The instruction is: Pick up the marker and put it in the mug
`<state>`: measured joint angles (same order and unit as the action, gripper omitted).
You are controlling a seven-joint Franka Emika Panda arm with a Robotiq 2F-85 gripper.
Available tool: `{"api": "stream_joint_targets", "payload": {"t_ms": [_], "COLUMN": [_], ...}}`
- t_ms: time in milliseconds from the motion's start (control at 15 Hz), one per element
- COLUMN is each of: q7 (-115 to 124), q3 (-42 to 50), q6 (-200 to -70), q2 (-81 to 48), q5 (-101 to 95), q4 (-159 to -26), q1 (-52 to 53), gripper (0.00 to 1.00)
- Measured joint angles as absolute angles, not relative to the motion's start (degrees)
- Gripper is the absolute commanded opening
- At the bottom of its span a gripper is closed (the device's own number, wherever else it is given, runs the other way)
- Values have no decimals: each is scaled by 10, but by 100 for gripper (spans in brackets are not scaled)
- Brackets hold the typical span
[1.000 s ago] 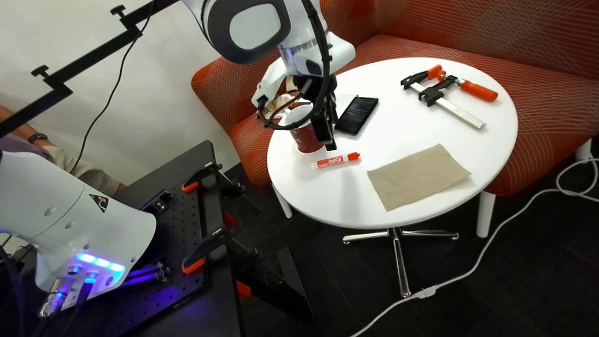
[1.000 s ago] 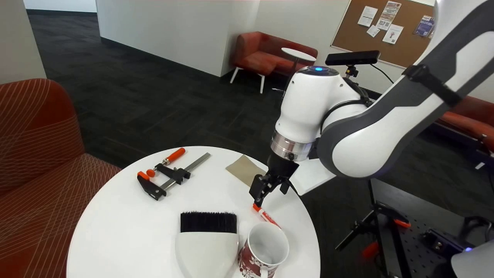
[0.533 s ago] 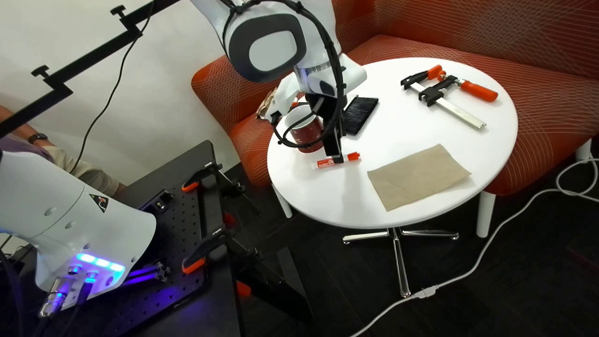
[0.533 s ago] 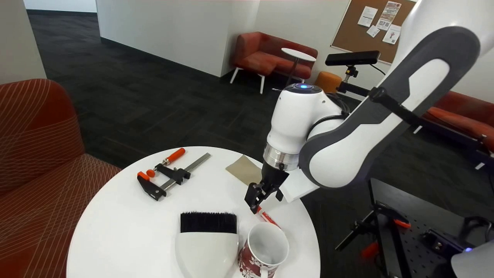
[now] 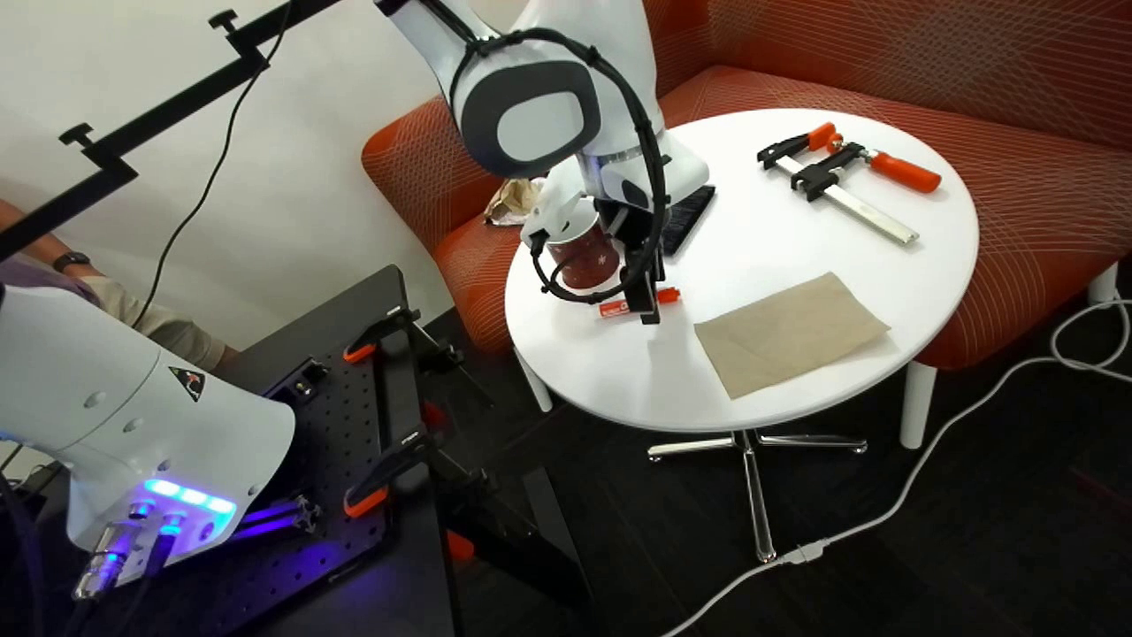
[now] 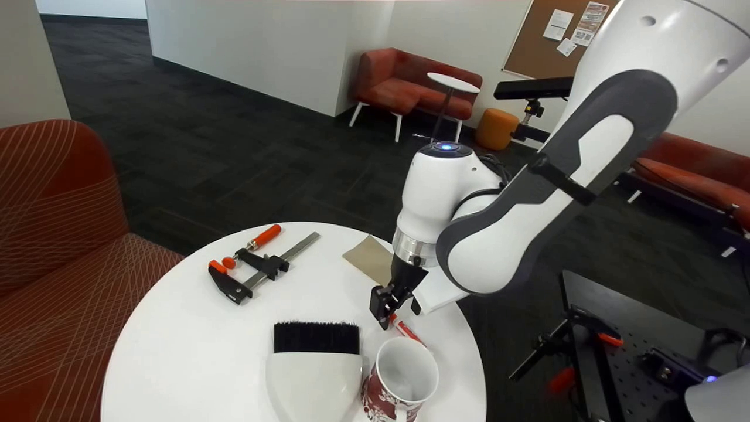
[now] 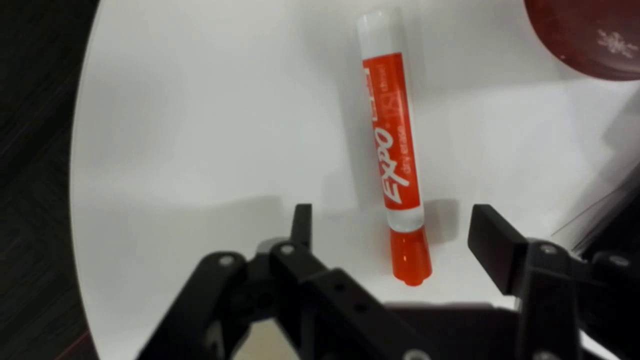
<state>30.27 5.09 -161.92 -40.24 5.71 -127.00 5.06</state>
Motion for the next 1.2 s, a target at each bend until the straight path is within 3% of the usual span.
{"api": "stream_joint_targets", "payload": {"t_ms": [400, 467, 600, 1200], "q7": [303, 303, 303, 262], "q3": [53, 53, 53, 54], "q6": [-1619, -1619, -1619, -1568], "q2": [-412, -413, -413, -331], "q5": [59, 59, 59, 55], "q4": [-1255, -1254, -1253, -1268], "q1": [51, 51, 51, 66], "gripper": [4, 0, 5, 5]}}
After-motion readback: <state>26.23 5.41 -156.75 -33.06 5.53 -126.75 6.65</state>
